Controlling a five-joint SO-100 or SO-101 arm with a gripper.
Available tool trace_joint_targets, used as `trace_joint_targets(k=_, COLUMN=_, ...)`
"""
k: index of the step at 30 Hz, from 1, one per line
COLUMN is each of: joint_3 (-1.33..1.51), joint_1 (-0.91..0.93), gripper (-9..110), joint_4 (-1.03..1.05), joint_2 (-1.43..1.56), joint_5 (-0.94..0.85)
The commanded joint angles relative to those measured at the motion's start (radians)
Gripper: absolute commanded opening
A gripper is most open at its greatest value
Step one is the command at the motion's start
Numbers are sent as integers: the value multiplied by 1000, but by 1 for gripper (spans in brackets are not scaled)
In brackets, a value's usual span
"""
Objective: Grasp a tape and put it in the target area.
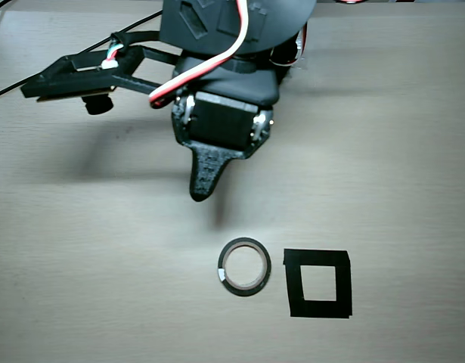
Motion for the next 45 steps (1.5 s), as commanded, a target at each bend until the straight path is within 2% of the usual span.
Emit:
trace_joint_targets(k=1, joint_3=-20, joint_1=-34, gripper=0, joint_4=-2, joint_2=6, joint_5=-54)
trace_joint_targets(k=29, joint_3=49, joint_1=9, gripper=0, joint_4=-18, joint_2=3, joint_5=-48)
trace_joint_targets(k=45, joint_3=129, joint_1=78, gripper=0, joint_4=-49, joint_2=25, joint_5=-107)
